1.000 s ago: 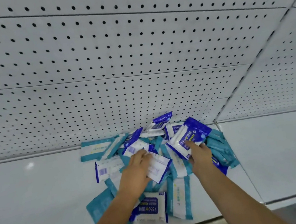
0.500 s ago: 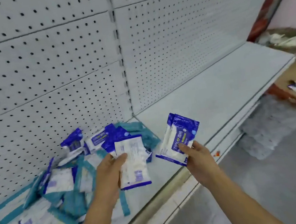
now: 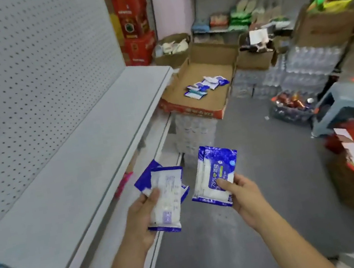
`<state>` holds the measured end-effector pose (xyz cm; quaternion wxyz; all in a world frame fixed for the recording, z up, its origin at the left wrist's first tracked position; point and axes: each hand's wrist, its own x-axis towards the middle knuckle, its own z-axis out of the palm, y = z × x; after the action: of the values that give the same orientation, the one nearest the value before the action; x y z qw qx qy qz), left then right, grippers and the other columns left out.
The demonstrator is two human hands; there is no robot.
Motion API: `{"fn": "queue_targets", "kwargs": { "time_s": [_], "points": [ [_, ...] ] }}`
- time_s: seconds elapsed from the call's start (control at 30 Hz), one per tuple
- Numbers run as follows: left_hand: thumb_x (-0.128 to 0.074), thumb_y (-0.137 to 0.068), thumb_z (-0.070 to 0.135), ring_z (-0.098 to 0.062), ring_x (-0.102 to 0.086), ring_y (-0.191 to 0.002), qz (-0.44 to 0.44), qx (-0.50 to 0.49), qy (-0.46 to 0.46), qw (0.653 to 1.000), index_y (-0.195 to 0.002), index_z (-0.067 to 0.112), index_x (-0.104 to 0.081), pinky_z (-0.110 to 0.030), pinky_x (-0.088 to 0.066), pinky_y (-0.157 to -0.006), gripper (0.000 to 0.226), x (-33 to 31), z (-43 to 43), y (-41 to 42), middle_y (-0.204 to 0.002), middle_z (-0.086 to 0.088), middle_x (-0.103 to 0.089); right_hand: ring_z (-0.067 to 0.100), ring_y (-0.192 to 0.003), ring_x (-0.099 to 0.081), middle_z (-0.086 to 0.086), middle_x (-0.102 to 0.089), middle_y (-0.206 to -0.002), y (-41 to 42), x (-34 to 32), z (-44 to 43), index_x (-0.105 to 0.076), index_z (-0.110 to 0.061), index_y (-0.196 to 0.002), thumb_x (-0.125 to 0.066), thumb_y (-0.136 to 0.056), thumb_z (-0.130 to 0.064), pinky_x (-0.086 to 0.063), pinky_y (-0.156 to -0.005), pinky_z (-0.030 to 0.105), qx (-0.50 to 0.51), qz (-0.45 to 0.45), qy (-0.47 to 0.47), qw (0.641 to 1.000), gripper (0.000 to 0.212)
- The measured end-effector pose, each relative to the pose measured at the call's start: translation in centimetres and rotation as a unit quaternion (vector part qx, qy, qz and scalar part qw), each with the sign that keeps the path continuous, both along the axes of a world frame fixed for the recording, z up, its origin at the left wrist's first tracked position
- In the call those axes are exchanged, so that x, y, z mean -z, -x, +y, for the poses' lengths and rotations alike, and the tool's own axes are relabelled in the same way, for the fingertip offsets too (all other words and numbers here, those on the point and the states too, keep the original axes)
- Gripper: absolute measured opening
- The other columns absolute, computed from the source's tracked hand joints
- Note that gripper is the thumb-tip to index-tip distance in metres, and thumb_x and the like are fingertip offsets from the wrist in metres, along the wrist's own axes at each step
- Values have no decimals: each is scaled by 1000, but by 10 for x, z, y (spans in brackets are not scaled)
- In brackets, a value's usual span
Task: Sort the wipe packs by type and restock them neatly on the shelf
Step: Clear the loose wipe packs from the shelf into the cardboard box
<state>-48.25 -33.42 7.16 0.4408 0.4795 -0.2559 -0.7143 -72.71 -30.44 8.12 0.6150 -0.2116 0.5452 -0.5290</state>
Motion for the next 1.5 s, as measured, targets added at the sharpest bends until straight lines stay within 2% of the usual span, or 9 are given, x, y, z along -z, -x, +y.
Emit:
{"fn": "queue_targets", "kwargs": {
  "time_s": [0.1, 0.33, 0.53, 0.67, 0.73, 0.87, 1.13, 1.37, 1.5],
  "points": [
    [-72, -87, 25, -38, -71, -101, -22, 0, -16, 1000, -126, 8, -64, -49, -60, -76, 43, 5, -45, 66, -115, -18, -72, 21, -78, -74, 13, -76, -100, 57, 2, -21, -68, -5, -109, -64, -90, 1, -60, -63, 30, 44, 6, -3, 999, 20],
    [-71, -89, 30, -38, -72, -99, -62, 47, -17, 997, -110, 14, -70, -60, -54, -91, 27, 18, -166, 191, -108, -14, -75, 23, -79, -74, 13, -76, -100, 166, 14, -117, -67, -6, -108, -66, -89, -1, -61, -68, 33, 107, 27, -16, 994, 19],
    [-67, -94, 29, -26, -76, -81, -62, 73, -8, 995, -106, 14, -69, -37, -61, -61, 20, 25, -293, 291, -96, -6, -78, 22, -83, -74, 11, -76, -103, 252, 12, -222, -67, -7, -111, -68, -89, -4, -59, -67, 30, 144, 48, -40, 988, 22],
    [-68, -92, 33, -31, -74, -93, -64, 85, -8, 994, -115, 13, -69, -48, -60, -80, 31, 19, -369, 347, -105, -9, -77, 23, -86, -73, 11, -76, -104, 308, 12, -290, -68, -7, -111, -67, -90, -4, -58, -73, 33, 153, 57, -40, 986, 21],
    [-67, -92, 35, -32, -74, -94, -66, 94, -13, 993, -114, 13, -69, -48, -60, -82, 32, 21, -406, 374, -105, -10, -77, 26, -89, -73, 11, -76, -105, 336, 14, -325, -68, -6, -112, -67, -90, -4, -58, -78, 36, 157, 55, -39, 985, 22],
    [-69, -90, 36, -32, -74, -94, -73, 94, -16, 993, -114, 12, -69, -49, -59, -84, 34, 25, -472, 434, -105, -10, -76, 31, -95, -72, 13, -75, -107, 397, 21, -398, -68, -6, -113, -67, -90, -5, -57, -88, 43, 139, 69, -32, 987, 24],
    [-68, -93, 27, -25, -76, -83, -79, 33, -14, 996, -108, 14, -69, -39, -62, -68, 20, 17, -606, 559, -100, -7, -78, 31, -95, -72, 12, -75, -106, 532, 25, -560, -69, -7, -113, -68, -89, -5, -56, -90, 46, 90, 58, -11, 994, 24],
    [-70, -89, 32, -30, -74, -96, -96, -32, -32, 994, -112, 12, -69, -48, -58, -85, 30, 24, -725, 616, -106, -8, -77, 28, -93, -73, 11, -76, -105, 601, 26, -696, -69, -6, -112, -67, -89, -3, -57, -84, 40, 28, 52, -9, 998, 23],
    [-68, -93, 30, -31, -74, -95, -94, -54, -36, 994, -108, 11, -70, -46, -57, -85, 25, 41, -802, 637, -103, -10, -77, 28, -93, -73, 12, -76, -105, 628, 40, -787, -69, -6, -113, -68, -89, -3, -57, -84, 40, -6, 70, -13, 997, 24]
  ]
}}
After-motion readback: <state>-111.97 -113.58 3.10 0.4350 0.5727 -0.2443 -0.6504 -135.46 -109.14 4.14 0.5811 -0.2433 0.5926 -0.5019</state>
